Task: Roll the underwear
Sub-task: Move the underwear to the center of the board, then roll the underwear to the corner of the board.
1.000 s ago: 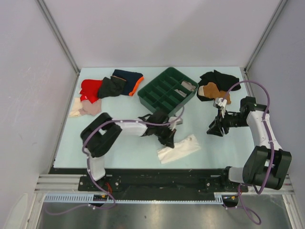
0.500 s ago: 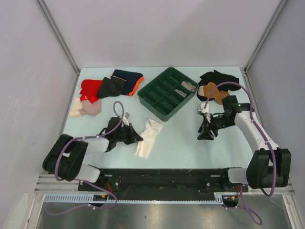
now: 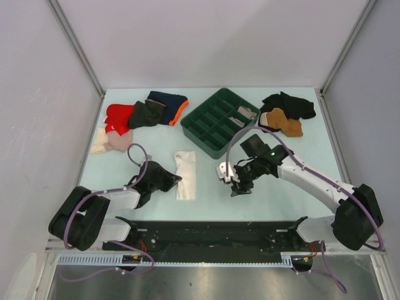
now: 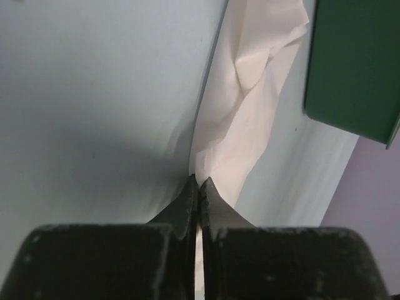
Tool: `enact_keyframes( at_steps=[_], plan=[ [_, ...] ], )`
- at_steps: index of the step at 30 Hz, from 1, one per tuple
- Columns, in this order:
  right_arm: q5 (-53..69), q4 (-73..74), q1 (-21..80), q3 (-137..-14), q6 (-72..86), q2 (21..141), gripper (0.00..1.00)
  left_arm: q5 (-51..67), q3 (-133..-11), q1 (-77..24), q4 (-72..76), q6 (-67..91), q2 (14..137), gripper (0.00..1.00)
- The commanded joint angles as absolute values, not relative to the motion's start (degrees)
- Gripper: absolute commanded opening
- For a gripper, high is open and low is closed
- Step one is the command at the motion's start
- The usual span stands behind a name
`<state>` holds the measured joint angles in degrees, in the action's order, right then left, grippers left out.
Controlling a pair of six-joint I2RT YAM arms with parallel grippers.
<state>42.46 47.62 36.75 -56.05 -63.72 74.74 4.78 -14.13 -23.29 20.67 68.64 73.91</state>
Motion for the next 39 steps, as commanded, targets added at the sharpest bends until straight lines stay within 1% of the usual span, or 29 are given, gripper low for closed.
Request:
enact_keyframes(
  at_steps=[1, 3, 4, 5, 7, 8, 11, 12, 14, 15, 16, 17, 18, 21, 23, 28, 32, 38, 39],
  plan=[
    [40.26, 37.89, 42.96, -55.90, -68.55, 77.69, 0.55, 2.11, -13.80, -28.03, 23.81, 77.77, 75.67, 0.01],
    [39.29, 34.46, 46.31, -55.81, -68.73, 80.32, 0.56, 2.02, -13.01, -28.91, 24.43, 78.74, 75.50, 0.10],
    [39.11, 33.50, 47.19, -55.81, -68.82, 81.29, 0.56, 1.76, -11.88, -28.92, 24.17, 78.92, 74.98, 0.16],
    [38.59, 31.75, 48.07, -55.81, -68.64, 82.78, 0.56, 1.24, -11.34, -28.92, 23.65, 78.75, 72.27, 0.33],
    [38.32, 29.54, 50.35, -55.90, -68.29, 84.28, 0.56, -1.47, -10.63, -28.92, 18.67, 77.18, 67.96, 0.55],
    [37.80, 28.92, 51.23, -55.81, -68.12, 85.68, 0.56, -2.36, -10.72, -28.83, 16.28, 76.30, 63.33, 0.69],
    [35.52, 25.59, 53.61, -55.64, -66.28, 87.36, 0.57, -5.44, -12.12, -28.39, 6.79, 71.38, 55.57, 0.86],
    [35.25, 24.62, 54.31, -55.63, -65.57, 88.32, 0.57, -6.32, -13.52, -28.21, 4.33, 67.63, 50.15, 0.89],
    [34.02, 21.54, 54.93, -55.37, -63.90, 89.20, 0.57, -8.34, -14.93, -27.86, 0.45, 61.64, 44.68, 0.91],
    [33.49, 20.66, 55.28, -55.37, -63.55, 90.51, 0.57, -8.78, -16.59, -27.69, -2.00, 54.91, 40.12, 0.93],
    [32.01, 18.83, 56.07, -55.28, -63.11, 91.14, 0.57, -8.70, -17.39, -27.51, -2.89, 50.49, 37.64, 0.98],
    [31.12, 17.85, 56.51, -55.28, -62.67, 91.75, 0.57, -6.87, -18.10, -27.42, -2.73, 45.40, 35.70, 1.00],
    [30.42, 16.80, 56.77, -55.28, -62.23, 93.41, 0.57, -6.77, -20.19, -27.25, -4.73, 36.65, 32.03, 1.00],
    [28.83, 14.16, 57.83, -55.11, -61.44, 95.97, 0.56, -7.38, -24.59, -26.98, -8.51, 27.27, 26.48, 1.00],
    [27.60, 13.71, 58.62, -55.20, -61.09, 97.03, 0.56, -6.60, -25.48, -26.98, -8.26, 24.72, 24.62, 1.00],
    [24.35, 11.25, 59.06, -55.02, -59.06, 99.57, 0.52, -7.74, -29.88, -26.90, -13.53, 21.01, 19.96, 1.00],
    [22.42, 10.90, 59.06, -55.02, -58.71, 101.68, 0.48, -4.05, -30.06, -26.90, -14.59, 18.38, 16.88, 1.00],
    [18.81, 10.99, 58.97, -55.02, -58.62, 104.32, 0.36, 2.37, -28.48, -26.98, -13.02, 16.35, 10.82, 1.00],
    [18.63, 10.99, 58.80, -55.11, -58.45, 104.59, 0.31, 2.90, -28.04, -26.90, -11.44, 16.17, 8.37, 1.00]
  ],
)
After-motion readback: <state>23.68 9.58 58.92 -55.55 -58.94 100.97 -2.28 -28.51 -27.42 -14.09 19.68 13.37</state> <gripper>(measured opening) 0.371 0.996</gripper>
